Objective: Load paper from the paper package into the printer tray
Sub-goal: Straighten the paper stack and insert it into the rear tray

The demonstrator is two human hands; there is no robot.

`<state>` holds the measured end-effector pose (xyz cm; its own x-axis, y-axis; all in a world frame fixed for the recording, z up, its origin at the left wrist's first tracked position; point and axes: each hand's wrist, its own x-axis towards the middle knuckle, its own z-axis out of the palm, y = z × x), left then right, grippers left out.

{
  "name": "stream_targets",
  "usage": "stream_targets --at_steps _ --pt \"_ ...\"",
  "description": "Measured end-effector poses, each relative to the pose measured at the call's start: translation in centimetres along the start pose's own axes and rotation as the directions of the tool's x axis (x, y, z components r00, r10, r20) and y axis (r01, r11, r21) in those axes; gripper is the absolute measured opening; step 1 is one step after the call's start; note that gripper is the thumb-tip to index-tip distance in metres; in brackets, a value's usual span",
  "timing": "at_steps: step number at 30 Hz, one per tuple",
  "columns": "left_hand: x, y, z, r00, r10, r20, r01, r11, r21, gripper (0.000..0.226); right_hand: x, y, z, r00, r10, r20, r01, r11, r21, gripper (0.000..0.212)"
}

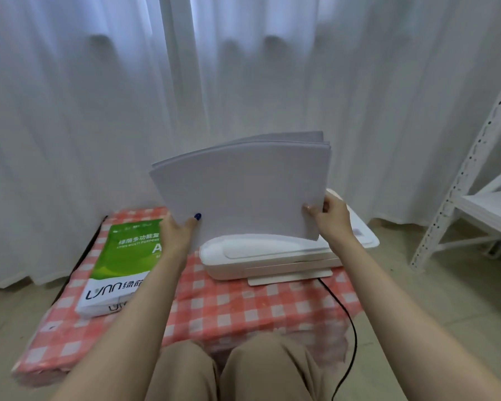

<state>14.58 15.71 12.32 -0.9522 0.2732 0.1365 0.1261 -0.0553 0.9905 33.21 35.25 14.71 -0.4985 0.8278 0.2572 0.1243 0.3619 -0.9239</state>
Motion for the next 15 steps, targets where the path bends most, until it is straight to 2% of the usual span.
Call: stream_targets --at_steps 2,5,9,13,15 --pt "0.7 -0.7 0.7 1.000 -0.003 -0.003 0.003 1.000 -0.009 0.034 0.8 1.0 -0.3 1.000 0.010 0.007 -0.010 1.000 0.012 0.019" --pt "2.0 -1.3 1.4 0.998 0.007 0.069 -0.006 1.000 -0.008 0.036 1.8 1.7 -0.9 0.999 0.021 0.049 -0.024 0.999 0.049 0.024" --pt "2.2 -1.0 2.7 0.997 0.032 0.066 -0.029 0.998 -0.060 0.038 2.0 1.5 -2.0 0.964 0.016 0.267 -0.051 0.991 0.126 0.037" --pt "2.7 -0.8 4.3 0.995 0.048 0.090 -0.038 0.993 -0.115 0.026 3.0 0.5 -2.9 0.973 0.024 0.231 -0.084 0.964 0.254 0.022" --pt "3.3 -0.8 4.6 0.992 0.024 0.121 -0.013 0.996 -0.089 0.024 3.1 0.3 -3.0 0.974 0.026 0.224 -0.099 0.943 0.319 0.019"
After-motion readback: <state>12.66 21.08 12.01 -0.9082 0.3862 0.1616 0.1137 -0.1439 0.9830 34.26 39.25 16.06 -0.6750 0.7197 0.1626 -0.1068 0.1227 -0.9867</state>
